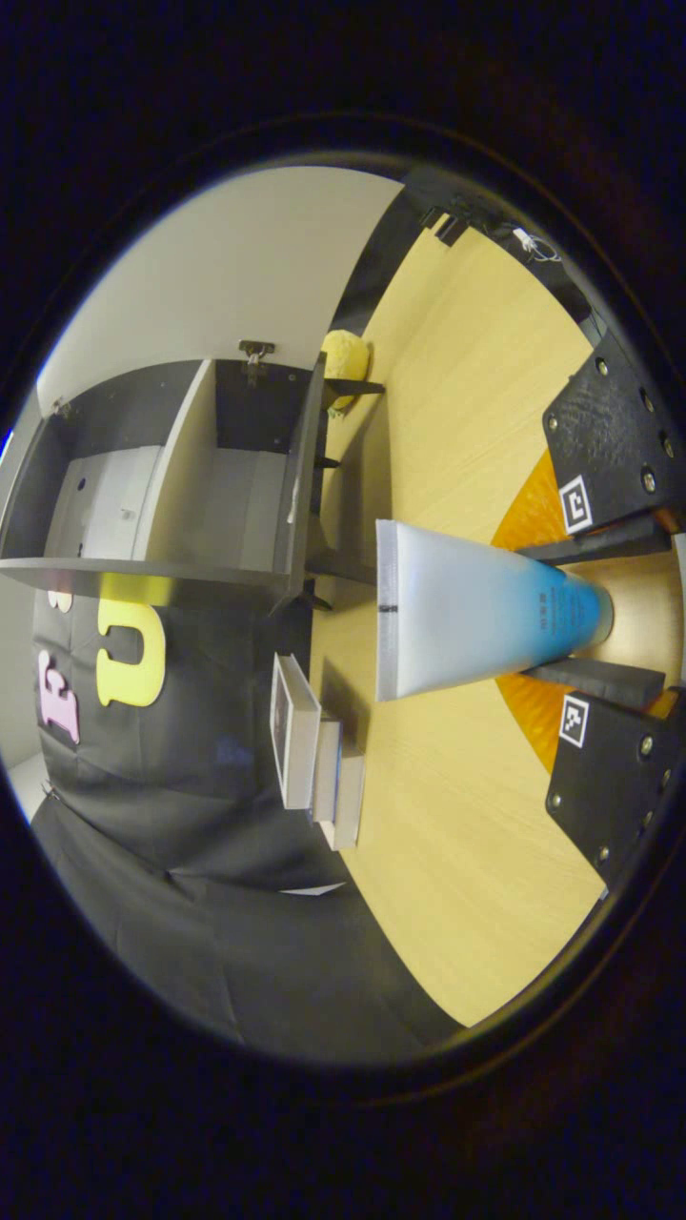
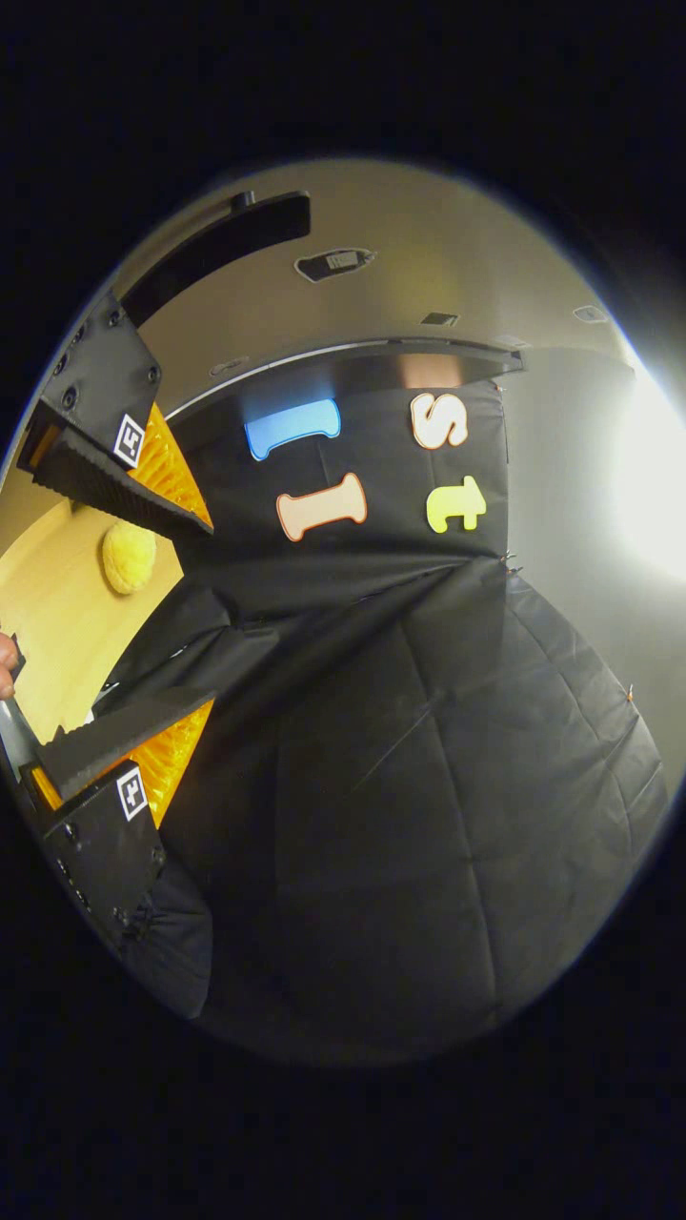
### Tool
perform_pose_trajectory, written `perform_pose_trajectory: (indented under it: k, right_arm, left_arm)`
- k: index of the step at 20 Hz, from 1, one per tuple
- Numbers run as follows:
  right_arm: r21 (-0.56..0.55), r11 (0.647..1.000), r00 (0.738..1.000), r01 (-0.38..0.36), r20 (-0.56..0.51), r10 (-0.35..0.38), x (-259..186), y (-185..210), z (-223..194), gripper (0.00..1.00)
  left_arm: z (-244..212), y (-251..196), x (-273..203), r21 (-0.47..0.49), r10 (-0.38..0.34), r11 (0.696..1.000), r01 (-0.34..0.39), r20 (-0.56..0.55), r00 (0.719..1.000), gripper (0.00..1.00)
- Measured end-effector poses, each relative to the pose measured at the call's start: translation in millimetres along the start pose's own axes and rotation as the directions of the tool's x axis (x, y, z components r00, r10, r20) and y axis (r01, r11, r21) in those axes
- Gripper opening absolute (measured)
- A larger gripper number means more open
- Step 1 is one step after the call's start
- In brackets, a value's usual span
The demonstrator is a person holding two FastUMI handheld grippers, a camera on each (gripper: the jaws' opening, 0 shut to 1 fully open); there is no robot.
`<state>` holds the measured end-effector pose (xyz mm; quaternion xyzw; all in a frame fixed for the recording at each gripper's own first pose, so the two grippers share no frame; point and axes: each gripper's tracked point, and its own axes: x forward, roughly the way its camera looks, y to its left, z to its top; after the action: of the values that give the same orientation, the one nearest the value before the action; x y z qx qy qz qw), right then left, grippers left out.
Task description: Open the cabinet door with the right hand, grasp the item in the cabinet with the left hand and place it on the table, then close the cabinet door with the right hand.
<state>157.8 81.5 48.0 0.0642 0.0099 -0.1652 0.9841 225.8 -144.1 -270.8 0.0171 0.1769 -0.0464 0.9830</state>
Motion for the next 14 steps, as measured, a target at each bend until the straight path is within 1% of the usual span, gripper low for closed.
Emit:
perform_pose_trajectory:
  k: [2,4,5,8,9,11,13,14]
  right_arm:
    - [-0.037,0.999,1.0,-0.013,-0.018,0.012,-1,3,-9,0.98]
    - [-0.069,0.998,1.0,-0.003,-0.019,0.002,-3,-1,-9,0.98]
    - [-0.07,0.998,1.0,-0.001,-0.02,0.0,-4,-2,-10,0.98]
    - [-0.051,0.999,0.999,0.002,-0.046,-0.004,-5,-2,-20,0.98]
    - [-0.047,0.999,0.999,0.005,-0.052,-0.008,-4,-3,-22,0.98]
    - [-0.061,0.998,0.998,0.007,-0.057,-0.01,-5,-6,-27,0.98]
    - [-0.085,0.996,0.998,0.005,-0.056,-0.01,-6,-7,-30,0.98]
    - [-0.091,0.996,0.998,0.004,-0.055,-0.009,-7,-8,-31,0.93]
  left_arm:
    - [-5,0,4,0.002,-0.003,1.0,0.003,-0.005,1.0,0.45]
    - [-4,0,4,0.015,-0.011,1.0,0.011,-0.003,1.0,0.46]
    - [-6,-2,4,0.014,-0.026,1.0,0.026,-0.009,1.0,0.48]
    - [-8,-4,0,0.016,-0.038,0.999,0.038,-0.027,0.999,0.51]
    - [-8,-4,0,0.017,-0.036,0.999,0.037,-0.03,0.999,0.58]
    - [-4,-3,-1,0.017,-0.032,0.999,0.032,-0.024,0.999,0.57]
    - [5,-1,-1,0.026,-0.028,0.999,0.028,-0.002,1.0,0.78]
    - [12,-2,-4,0.028,-0.035,0.999,0.035,0.014,0.999,0.89]
